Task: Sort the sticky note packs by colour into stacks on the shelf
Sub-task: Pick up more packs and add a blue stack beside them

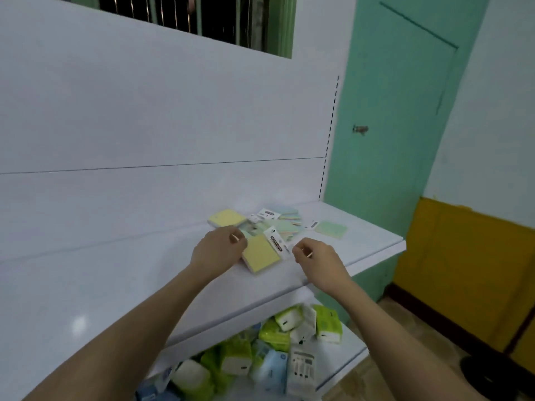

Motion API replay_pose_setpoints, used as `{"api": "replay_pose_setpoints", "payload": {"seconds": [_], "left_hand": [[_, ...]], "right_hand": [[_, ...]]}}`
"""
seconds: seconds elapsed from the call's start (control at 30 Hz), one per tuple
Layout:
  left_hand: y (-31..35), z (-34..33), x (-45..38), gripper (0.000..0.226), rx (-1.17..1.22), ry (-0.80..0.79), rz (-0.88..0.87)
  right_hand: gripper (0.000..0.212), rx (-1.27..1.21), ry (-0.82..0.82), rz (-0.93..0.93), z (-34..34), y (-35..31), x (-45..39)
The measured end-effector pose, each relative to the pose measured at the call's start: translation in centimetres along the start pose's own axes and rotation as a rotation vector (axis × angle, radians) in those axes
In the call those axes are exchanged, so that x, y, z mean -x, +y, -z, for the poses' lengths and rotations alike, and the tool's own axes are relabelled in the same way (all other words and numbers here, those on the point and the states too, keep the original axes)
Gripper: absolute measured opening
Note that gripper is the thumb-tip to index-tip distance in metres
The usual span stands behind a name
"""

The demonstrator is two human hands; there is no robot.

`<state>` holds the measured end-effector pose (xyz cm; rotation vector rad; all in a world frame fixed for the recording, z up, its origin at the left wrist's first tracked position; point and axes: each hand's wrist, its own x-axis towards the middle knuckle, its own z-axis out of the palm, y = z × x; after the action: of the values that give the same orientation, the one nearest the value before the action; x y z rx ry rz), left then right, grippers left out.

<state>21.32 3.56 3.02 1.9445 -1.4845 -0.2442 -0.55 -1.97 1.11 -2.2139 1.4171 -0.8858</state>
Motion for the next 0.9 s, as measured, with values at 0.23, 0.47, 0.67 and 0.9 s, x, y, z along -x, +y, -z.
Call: {"api": "replay_pose_setpoints", "payload": {"seconds": [0.23,0.47,0.67,0.9], "left_hand": [[0.0,-1.6,-6.7,0.017,0.031,0.112,0.007],[-0.9,-1.7,-11.2,0.027,-0.115,0.269,0.042],[-1.9,-3.7,-14.0,0.054,-0.274,0.103,0.339],[-1.3,-5.2,-15.5,0.072,-0.151,0.225,0.477]], "right_hand": [[0.018,-0.084,0.025,0.046,-1.0,2.3,-10.2],[0.013,-0.168,0.061,0.014,-1.7,4.3,-16.5],[0.01,-0.157,0.026,-0.009,-2.3,5.9,-22.0],[0.046,-0.017,-0.008,-0.1,-5.4,7.0,-26.7]]}}
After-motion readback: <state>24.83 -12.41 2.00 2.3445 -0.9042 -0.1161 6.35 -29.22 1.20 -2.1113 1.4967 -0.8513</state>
